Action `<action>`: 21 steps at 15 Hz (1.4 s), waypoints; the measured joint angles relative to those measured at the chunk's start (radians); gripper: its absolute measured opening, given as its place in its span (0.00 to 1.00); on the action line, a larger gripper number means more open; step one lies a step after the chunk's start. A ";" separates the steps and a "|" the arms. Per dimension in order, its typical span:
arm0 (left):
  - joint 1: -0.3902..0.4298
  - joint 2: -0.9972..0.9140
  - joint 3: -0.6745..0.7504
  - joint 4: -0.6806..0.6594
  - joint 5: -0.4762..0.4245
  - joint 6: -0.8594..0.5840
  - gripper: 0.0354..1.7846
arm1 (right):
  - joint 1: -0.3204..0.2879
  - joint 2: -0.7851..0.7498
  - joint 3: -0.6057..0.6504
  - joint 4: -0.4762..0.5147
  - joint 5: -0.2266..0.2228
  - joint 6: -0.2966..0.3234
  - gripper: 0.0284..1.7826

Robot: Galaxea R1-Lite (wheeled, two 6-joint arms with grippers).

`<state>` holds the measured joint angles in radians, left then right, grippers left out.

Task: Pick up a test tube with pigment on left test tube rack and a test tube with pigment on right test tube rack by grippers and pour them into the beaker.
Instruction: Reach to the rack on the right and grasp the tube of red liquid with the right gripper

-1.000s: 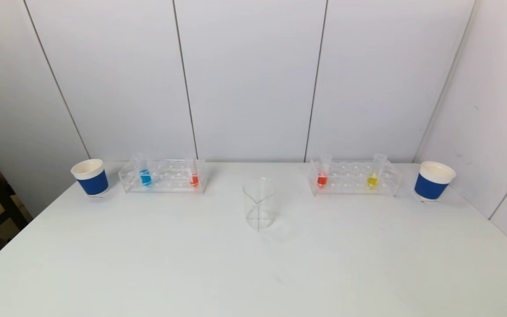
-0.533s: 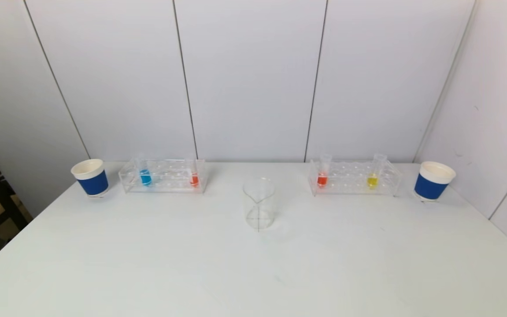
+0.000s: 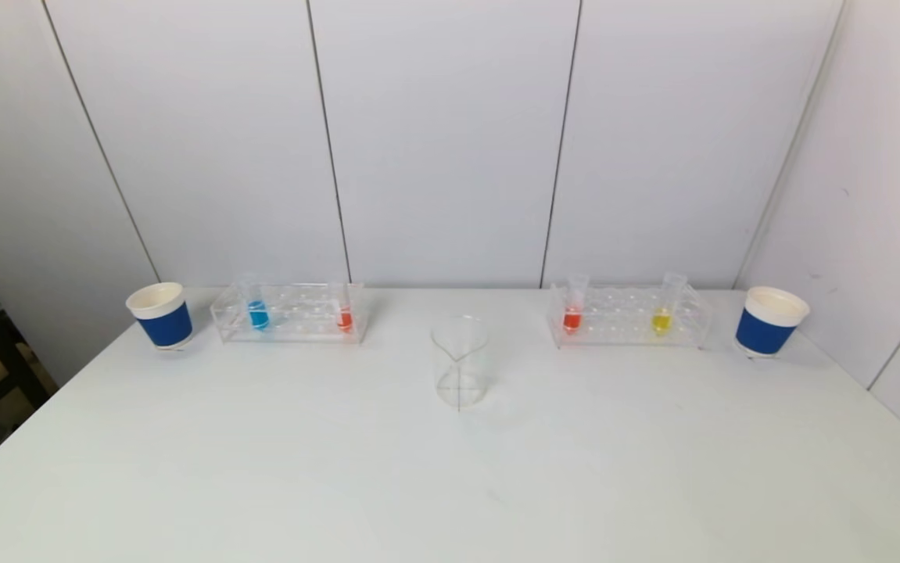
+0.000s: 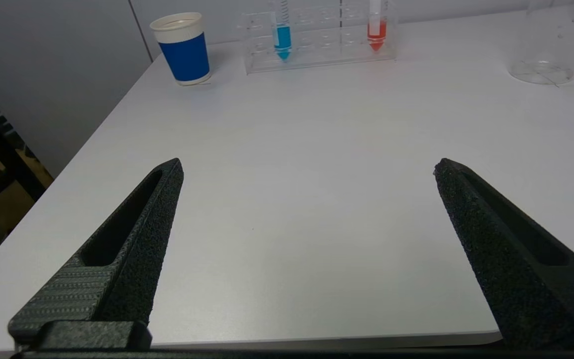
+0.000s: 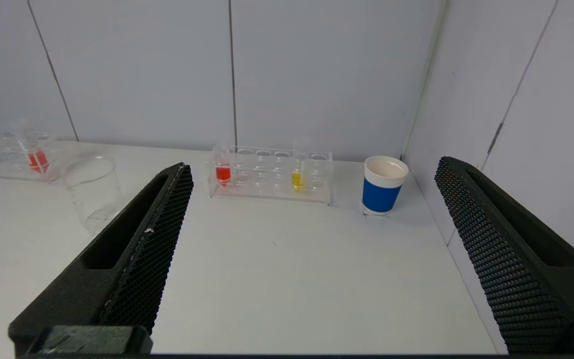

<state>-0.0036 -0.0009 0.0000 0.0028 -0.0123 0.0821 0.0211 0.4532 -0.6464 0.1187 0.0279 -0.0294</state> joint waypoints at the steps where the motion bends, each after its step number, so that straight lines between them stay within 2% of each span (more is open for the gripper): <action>1: 0.000 0.000 0.000 0.000 0.000 0.001 0.99 | 0.001 0.045 -0.020 -0.010 0.010 0.001 0.99; 3: 0.000 0.000 0.000 0.000 0.000 0.001 0.99 | 0.000 0.125 -0.052 -0.033 0.026 0.001 0.99; 6: 0.000 0.000 0.000 -0.001 0.000 0.000 0.99 | -0.011 0.269 -0.110 -0.077 0.018 0.014 0.99; 11: 0.000 0.000 0.000 0.000 0.000 0.001 0.99 | -0.020 0.584 -0.151 -0.349 -0.011 0.047 0.99; 15: 0.000 0.000 0.000 0.000 0.000 0.000 0.99 | -0.010 0.850 -0.162 -0.574 -0.007 0.046 0.99; 17: 0.000 0.000 0.000 -0.001 0.000 0.000 0.99 | 0.007 0.958 -0.162 -0.673 0.012 0.037 0.99; 20: 0.000 0.000 0.000 -0.001 0.000 0.001 0.99 | 0.032 1.063 -0.154 -0.709 0.098 0.024 0.99; 21: 0.000 0.000 0.000 -0.001 0.000 0.001 0.99 | 0.036 1.089 -0.150 -0.727 0.114 0.022 0.99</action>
<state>-0.0036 -0.0009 0.0000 0.0019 -0.0119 0.0828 0.0570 1.5417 -0.7962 -0.6081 0.1419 -0.0070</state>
